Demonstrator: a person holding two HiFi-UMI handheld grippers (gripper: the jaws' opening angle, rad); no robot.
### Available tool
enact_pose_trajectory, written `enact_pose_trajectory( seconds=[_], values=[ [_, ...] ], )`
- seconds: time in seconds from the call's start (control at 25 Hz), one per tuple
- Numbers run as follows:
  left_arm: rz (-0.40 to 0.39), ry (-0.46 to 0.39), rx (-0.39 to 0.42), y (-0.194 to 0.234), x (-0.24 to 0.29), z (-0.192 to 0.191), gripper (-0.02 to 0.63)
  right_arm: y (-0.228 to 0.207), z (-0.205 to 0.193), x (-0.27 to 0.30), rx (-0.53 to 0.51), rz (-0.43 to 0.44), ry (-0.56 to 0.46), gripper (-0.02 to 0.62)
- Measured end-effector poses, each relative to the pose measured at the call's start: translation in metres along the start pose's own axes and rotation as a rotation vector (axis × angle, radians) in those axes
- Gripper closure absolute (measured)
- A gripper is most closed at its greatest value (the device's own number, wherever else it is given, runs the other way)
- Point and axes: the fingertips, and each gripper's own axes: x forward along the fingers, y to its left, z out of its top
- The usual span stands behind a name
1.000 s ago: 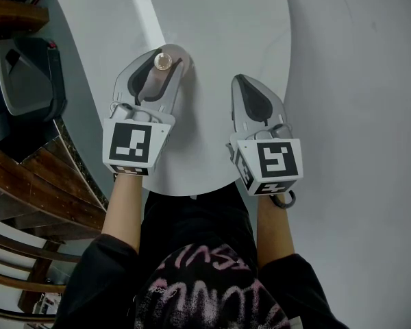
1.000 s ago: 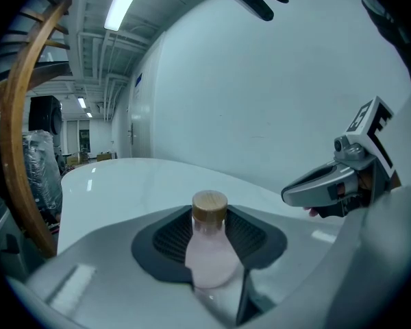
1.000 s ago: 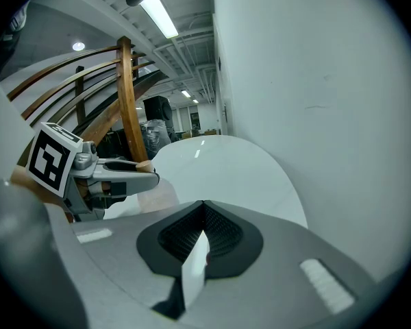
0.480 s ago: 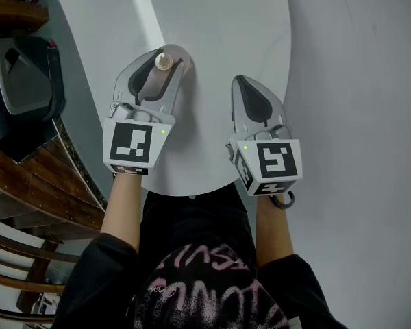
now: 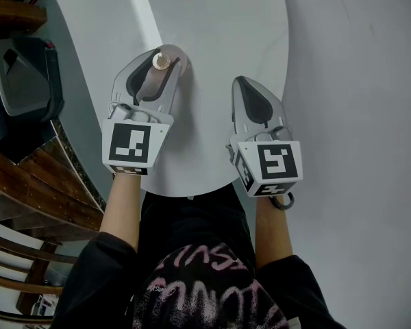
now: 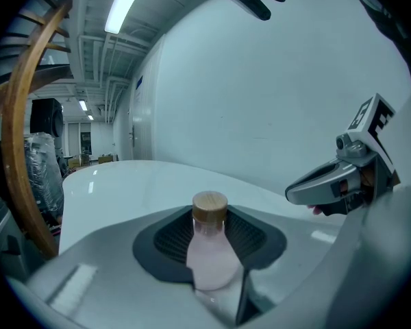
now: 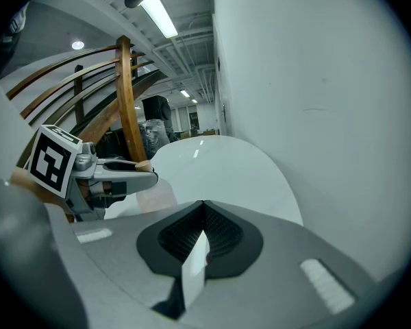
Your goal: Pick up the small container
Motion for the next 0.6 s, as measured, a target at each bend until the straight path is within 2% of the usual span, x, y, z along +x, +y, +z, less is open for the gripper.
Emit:
enact_pose_trajectory(
  seconds=[0.6],
  values=[
    [0.007,-0.01,0.006,0.004,-0.01,0.014,0.457,0.003,0.015,-0.005,-0.015,0.008,-0.019,0.584]
  ],
)
